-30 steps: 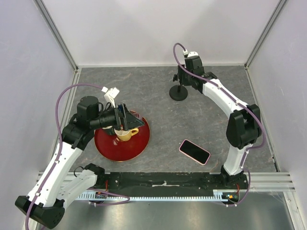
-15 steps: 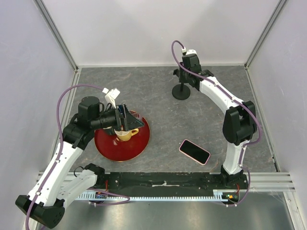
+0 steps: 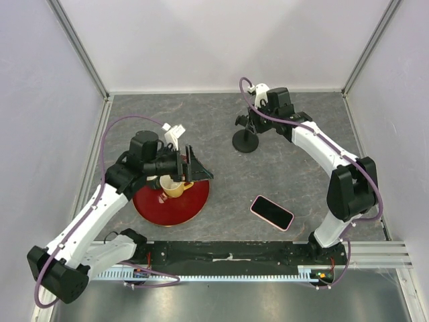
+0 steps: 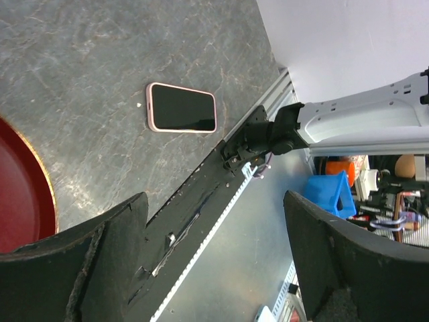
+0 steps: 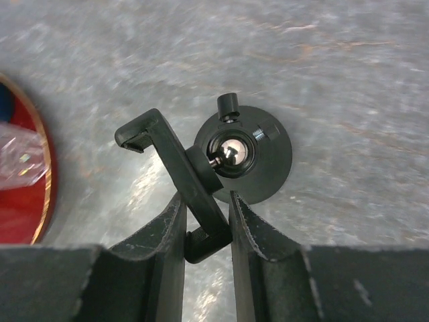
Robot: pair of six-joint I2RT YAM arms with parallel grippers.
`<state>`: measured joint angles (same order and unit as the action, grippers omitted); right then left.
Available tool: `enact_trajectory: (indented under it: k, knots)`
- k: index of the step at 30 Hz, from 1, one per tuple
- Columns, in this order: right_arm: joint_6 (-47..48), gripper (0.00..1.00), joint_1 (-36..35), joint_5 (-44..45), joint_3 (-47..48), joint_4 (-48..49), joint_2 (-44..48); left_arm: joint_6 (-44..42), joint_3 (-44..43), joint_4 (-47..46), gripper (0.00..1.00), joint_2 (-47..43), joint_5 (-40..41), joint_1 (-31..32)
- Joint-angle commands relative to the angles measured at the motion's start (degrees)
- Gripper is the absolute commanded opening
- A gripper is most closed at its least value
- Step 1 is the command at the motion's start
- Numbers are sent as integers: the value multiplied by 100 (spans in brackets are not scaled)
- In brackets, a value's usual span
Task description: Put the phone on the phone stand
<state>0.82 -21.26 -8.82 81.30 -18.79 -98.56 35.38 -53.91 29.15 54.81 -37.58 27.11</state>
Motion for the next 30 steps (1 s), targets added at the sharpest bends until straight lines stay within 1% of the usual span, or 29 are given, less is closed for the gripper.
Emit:
enact_trajectory:
  k: [1, 2, 3, 4, 5, 7, 8, 9, 10, 11, 12, 13, 15, 16, 18, 19, 20, 21, 22, 23, 24, 25, 27, 29, 30]
  knots:
    - [524, 0, -98, -1577, -254, -512, 338, 233, -137, -612, 87, 337, 75, 407]
    - [568, 0, -98, -1910, -246, -608, 338, 94, -224, -612, 87, 451, 84, 461]
    - [595, 0, -98, -2026, -255, -670, 303, -12, -460, -586, 86, 678, 84, 505]
    - [638, 0, -107, -2114, -220, -757, 277, -135, -628, -481, 86, 828, 128, 549]
    - [726, 0, -107, -2150, -211, -941, 268, -423, -1030, -341, 85, 960, 181, 567]
    - [858, 0, -107, -2150, -202, -1091, 241, -863, -1454, -15, 85, 1417, 435, 602]
    - [911, 0, -107, -2063, -211, -1179, 250, -1257, -1934, 160, 86, 1567, 636, 611]
    - [1007, 0, -98, -2028, -219, -1232, 267, -1453, -2157, 423, 87, 1925, 1073, 602]
    - [1043, 0, -98, -1992, -202, -1302, 276, -1611, -2324, 477, 89, 2068, 1286, 611]
    - [1060, 0, -107, -1992, -211, -1355, 302, -1769, -2596, 521, 93, 2261, 1506, 611]
    - [1104, 0, -98, -2053, -237, -1356, 329, -1806, -2694, 513, 95, 2410, 1822, 611]
    - [1131, 0, -107, -2132, -281, -1356, 338, -1815, -2782, 487, 97, 2743, 1868, 611]
    - [1157, 0, -107, -2290, -307, -1382, 355, -1911, -2932, 365, 99, 3008, 1808, 611]
    - [1218, 1, -107, -2352, -290, -1400, 347, -1964, -2906, 42, 99, 3175, 1755, 620]
    - [1245, 2, -107, -2466, -237, -1487, 303, -2139, -2774, -215, 96, 3290, 1667, 620]
    - [1245, 4, -116, -2467, -228, -1514, 303, -2253, -2783, -260, 92, 3334, 1623, 620]
    - [1245, 8, -142, -2406, -237, -1523, 311, -2298, -2818, -278, 91, 3396, 1570, 620]
    - [1236, 13, -159, -2327, -281, -1505, 346, -2342, -2827, -269, 89, 3422, 1526, 620]
    - [1132, 28, -168, -2117, -316, -1470, 364, -2438, -2853, -234, 88, 3431, 1517, 611]
    - [1044, 37, -186, -2011, -351, -1366, 416, -2482, -2923, -182, 83, 3492, 1508, 620]
    - [973, 43, -186, -1897, -386, -1338, 443, -2509, -2976, -138, 81, 3528, 1595, 620]
    - [747, 52, -195, -1600, -395, -1277, 452, -2544, -3037, -111, 76, 3572, 1631, 620]
    - [552, 59, -212, -1334, -491, -1215, 566, -2623, -3029, -207, 70, 3677, 1649, 620]
    - [324, 75, -265, -1105, -571, -1189, 732, -2571, -2880, -391, 68, 3739, 1623, 585]
    - [235, 79, -291, -1000, -702, -1171, 803, -2449, -2879, -410, 68, 3756, 1518, 541]
